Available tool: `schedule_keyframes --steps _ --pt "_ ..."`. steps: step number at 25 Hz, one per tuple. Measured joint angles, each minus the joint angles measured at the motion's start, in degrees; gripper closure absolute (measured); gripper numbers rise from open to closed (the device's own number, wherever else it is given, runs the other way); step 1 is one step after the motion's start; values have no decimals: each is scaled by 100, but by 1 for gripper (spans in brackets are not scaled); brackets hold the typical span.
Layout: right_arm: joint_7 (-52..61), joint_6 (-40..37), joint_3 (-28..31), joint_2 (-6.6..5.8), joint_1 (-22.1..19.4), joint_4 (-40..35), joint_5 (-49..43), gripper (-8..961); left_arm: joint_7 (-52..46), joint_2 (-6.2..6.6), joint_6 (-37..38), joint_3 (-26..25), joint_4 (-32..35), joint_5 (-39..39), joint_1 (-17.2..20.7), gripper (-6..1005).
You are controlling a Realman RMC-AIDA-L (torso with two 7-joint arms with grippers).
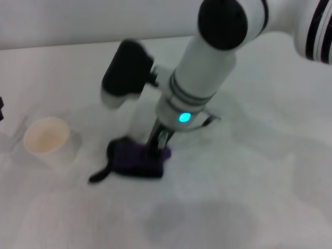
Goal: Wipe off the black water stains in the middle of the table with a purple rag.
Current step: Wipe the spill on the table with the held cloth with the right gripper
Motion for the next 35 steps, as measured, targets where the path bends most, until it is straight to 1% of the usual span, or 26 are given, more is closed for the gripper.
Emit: schedule_keyframes --steps 1,6,8,10,12,16,19,22,24,26,27,29,35 --pt "0 0 0 0 0 0 0 821 3 0 0 0 0 0 8 113" --pt "322 -196 863 -35 -16 -521 -1266 821 11 0 -1 -1 0 -5 29 112" --pt "404 -201 1222 -45 -88 -564 -1687 821 12 0 -3 -1 0 -17 37 112" --pt "372 -137 1424 -41 -166 -541 -1828 821 12 0 -4 -2 0 -20 41 112" --pt "266 20 1407 -18 -233 -450 -1720 821 15 0 -1 -2 0 -21 27 112" --pt "175 363 742 -2 -429 201 -936 822 21 -1 -1 1 0 -24 -11 113" --pt "171 505 269 -2 -479 675 -410 822 21 2 0 0 9 -25 -15 114" --pt "168 583 -44 -1 -545 1062 -113 822 23 5 -1 -1 12 -21 -38 114" --pt "182 589 -104 0 -593 1175 -101 822 41 6 -1 -2 4 -20 -48 113" --pt "209 582 -29 -6 -625 1165 -125 822 59 7 -1 -1 1 -22 -46 113" --pt "214 584 141 -35 -686 1131 -178 822 63 8 -1 -2 1 -23 -40 113" --pt "216 588 258 -52 -729 1121 -241 822 68 8 -1 -2 0 -24 -31 113" --pt "223 965 1287 -53 -1186 1164 -1349 822 73 9 -1 -1 2 -27 -8 113"
